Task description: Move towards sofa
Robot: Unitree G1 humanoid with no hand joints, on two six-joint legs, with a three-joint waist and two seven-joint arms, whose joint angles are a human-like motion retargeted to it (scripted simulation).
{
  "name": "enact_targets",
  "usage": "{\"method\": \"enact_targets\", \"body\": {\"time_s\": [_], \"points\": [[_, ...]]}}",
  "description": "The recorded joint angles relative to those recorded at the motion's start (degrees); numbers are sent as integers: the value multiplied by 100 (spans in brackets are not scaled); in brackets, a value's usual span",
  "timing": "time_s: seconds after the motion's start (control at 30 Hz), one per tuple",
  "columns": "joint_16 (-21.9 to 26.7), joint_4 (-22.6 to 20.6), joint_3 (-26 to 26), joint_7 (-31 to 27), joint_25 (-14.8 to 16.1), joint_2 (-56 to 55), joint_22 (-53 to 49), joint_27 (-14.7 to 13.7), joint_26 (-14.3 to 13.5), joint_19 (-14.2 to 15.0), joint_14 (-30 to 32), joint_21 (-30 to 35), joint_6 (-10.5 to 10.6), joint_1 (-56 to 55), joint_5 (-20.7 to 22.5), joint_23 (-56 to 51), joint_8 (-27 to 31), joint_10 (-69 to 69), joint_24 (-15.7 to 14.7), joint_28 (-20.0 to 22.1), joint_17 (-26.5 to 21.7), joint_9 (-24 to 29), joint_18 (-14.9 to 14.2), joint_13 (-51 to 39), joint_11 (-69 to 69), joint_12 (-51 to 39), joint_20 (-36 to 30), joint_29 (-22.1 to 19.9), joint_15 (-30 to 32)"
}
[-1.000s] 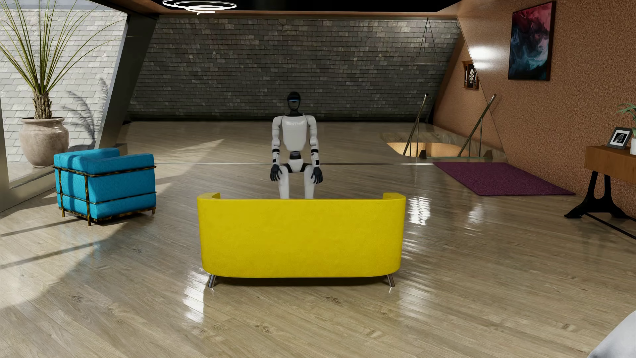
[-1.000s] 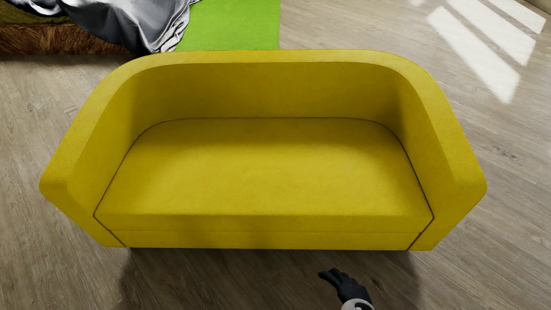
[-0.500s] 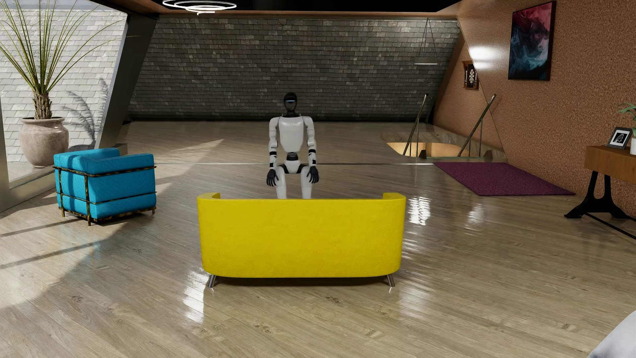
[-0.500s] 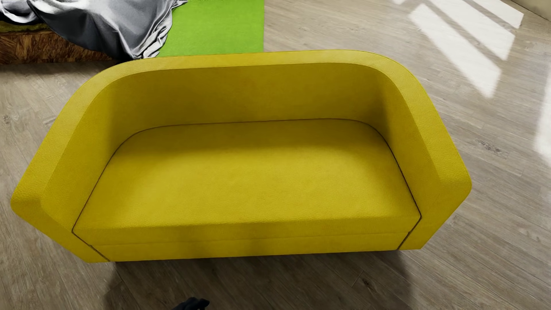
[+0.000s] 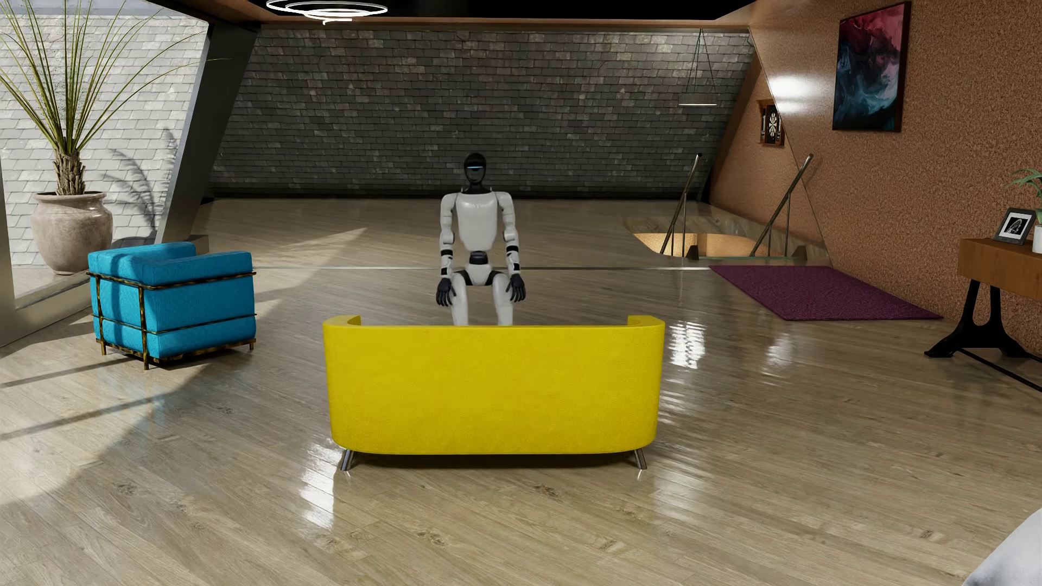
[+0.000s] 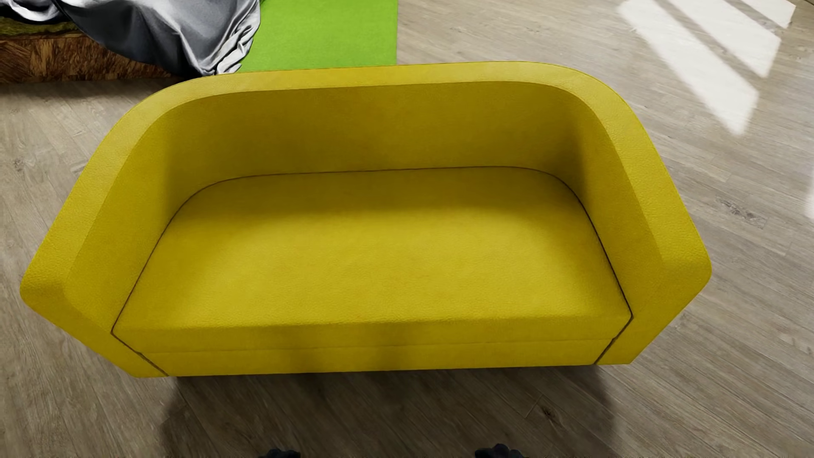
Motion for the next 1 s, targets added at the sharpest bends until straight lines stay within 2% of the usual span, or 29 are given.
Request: {"method": "enact_targets", "body": {"time_s": [0.1,0.17,0.3,0.47,0.53,0.6,0.7,0.77,0.93,1.0], "points": [[-33,158,49,323,-4,32,7,-39,31,36,-384,34,8,31,-26,-58,86,-1008,6,-2,6,-1,409,-154,-135,0,10,-6,70],[-27,64,79,80,13,18,22,-54,43,67,-518,52,-6,-116,-41,-88,129,-1352,17,12,23,21,376,-227,-160,-28,34,-7,90],[5,-293,116,-844,29,-11,-65,-72,50,156,-369,131,-24,-446,-53,-105,228,-1416,41,26,69,80,218,-290,-166,-16,87,-7,121],[-67,-452,97,-519,128,89,110,13,65,306,-213,60,-91,81,-250,-51,371,-2378,79,-13,54,57,715,-90,-295,-70,32,-119,190],[-74,-598,97,-581,98,108,212,177,44,380,-119,4,-156,193,-399,-55,326,-2607,119,-45,65,47,762,110,-289,-164,-3,-422,180],[-122,-728,119,-615,-2,110,243,559,-10,459,-70,77,-215,263,-531,-21,305,-2754,114,36,158,40,827,207,-289,-239,51,-832,180],[-182,-855,173,-560,-33,15,207,734,-63,567,-25,271,-293,252,-648,187,370,-2808,25,163,203,14,917,154,-203,-209,203,-893,191],[-194,-894,197,-467,46,-110,266,667,-55,619,-26,325,-345,192,-671,158,445,-2765,14,171,207,0,962,52,-62,-187,252,-841,207],[-136,-910,198,-221,298,-444,523,278,101,691,-44,390,-475,54,-665,-464,534,-2659,136,37,131,3,1044,-130,327,-228,116,-841,299],[-94,-905,203,-144,365,-554,568,223,125,705,-44,477,-528,1,-673,-678,519,-2620,147,39,118,8,1075,-170,446,-256,118,-861,346]]}}
